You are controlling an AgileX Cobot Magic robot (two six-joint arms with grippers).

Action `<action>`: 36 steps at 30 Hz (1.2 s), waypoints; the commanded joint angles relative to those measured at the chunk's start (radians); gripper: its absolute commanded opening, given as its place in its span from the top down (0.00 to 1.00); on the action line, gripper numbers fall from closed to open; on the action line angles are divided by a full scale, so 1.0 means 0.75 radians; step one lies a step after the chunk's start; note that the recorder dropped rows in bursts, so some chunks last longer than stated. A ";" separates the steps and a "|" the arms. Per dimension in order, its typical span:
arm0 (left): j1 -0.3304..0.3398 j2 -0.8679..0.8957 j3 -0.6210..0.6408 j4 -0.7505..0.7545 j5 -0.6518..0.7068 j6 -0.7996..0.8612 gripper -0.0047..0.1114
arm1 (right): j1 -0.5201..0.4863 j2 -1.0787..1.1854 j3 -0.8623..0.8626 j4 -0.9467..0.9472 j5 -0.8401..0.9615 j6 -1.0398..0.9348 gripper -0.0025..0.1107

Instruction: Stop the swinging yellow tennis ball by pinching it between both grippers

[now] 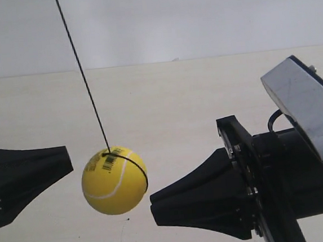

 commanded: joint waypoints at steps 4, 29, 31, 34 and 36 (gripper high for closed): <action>0.002 -0.103 0.052 0.103 -0.013 -0.069 0.92 | 0.002 0.000 -0.004 0.024 0.011 -0.020 0.98; -0.091 -0.071 0.052 0.024 -0.013 -0.006 0.92 | 0.002 0.052 -0.004 0.164 0.028 -0.093 0.98; -0.091 -0.071 0.052 0.020 -0.013 -0.006 0.92 | 0.002 0.052 -0.004 0.164 0.028 -0.093 0.98; -0.091 -0.071 0.052 0.020 -0.013 -0.006 0.92 | 0.002 0.052 -0.004 0.164 0.028 -0.093 0.98; -0.091 -0.071 0.052 0.020 -0.013 -0.006 0.92 | 0.002 0.052 -0.004 0.164 0.028 -0.093 0.98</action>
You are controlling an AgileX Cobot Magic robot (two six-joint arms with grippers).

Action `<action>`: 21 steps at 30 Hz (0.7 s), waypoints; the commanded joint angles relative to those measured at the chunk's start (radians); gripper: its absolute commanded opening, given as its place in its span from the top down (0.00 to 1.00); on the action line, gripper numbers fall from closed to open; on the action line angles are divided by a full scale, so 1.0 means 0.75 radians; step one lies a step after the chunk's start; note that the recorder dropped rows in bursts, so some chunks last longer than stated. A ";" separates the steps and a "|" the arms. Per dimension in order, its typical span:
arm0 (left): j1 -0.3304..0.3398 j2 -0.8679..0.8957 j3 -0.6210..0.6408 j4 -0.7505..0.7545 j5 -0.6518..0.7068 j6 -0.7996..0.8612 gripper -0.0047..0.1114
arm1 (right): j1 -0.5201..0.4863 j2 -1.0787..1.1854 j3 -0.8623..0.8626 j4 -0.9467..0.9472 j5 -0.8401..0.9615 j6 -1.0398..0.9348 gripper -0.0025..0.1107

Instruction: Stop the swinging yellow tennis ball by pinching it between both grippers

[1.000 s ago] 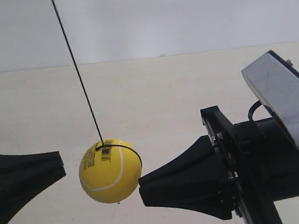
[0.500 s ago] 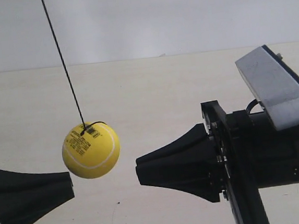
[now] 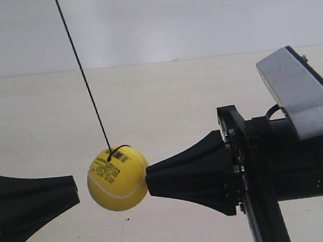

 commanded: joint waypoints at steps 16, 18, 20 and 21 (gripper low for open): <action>-0.011 0.199 0.003 -0.085 -0.012 0.105 0.92 | 0.092 0.001 -0.004 0.049 0.139 -0.040 0.98; -0.011 0.199 0.003 -0.085 -0.012 0.105 0.92 | 0.143 0.001 -0.004 0.090 0.223 -0.084 0.98; -0.011 0.199 0.003 -0.085 -0.012 0.105 0.92 | 0.178 0.001 -0.004 0.125 0.274 -0.105 0.98; -0.011 0.199 0.003 -0.085 -0.012 0.105 0.92 | 0.188 0.001 -0.004 0.129 0.280 -0.114 0.98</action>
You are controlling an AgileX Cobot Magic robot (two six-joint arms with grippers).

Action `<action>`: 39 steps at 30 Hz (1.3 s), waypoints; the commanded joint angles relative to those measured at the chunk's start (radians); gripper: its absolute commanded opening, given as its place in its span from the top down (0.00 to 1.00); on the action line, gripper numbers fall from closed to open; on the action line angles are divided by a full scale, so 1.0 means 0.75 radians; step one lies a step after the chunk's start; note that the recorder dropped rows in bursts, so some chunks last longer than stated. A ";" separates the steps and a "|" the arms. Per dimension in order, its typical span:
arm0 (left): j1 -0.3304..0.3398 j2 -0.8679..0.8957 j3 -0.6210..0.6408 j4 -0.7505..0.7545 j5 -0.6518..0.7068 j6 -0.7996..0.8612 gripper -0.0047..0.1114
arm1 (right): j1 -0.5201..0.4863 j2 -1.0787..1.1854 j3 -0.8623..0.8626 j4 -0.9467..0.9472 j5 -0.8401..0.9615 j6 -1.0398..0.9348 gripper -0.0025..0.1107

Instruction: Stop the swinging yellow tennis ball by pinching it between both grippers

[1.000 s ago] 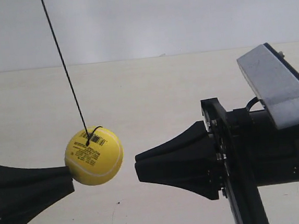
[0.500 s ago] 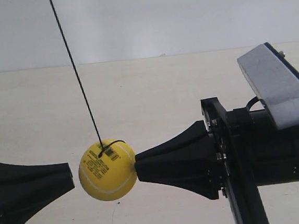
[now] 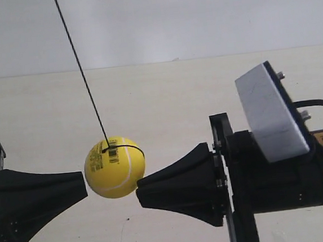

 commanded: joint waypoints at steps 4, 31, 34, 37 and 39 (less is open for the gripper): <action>-0.004 0.005 0.003 -0.020 -0.012 0.010 0.92 | 0.051 -0.005 -0.004 0.082 0.092 -0.082 0.98; -0.004 0.005 0.008 -0.020 -0.012 0.020 0.92 | 0.051 -0.017 -0.004 0.174 0.142 -0.090 0.98; -0.004 0.005 0.008 -0.020 -0.012 0.020 0.92 | 0.051 -0.019 -0.004 0.174 0.145 -0.090 0.98; -0.004 0.005 0.008 -0.020 -0.012 0.020 0.92 | 0.051 -0.019 -0.004 0.174 0.142 -0.088 0.98; -0.004 0.005 0.008 -0.020 -0.012 0.020 0.92 | 0.051 -0.019 -0.004 0.174 0.142 -0.088 0.98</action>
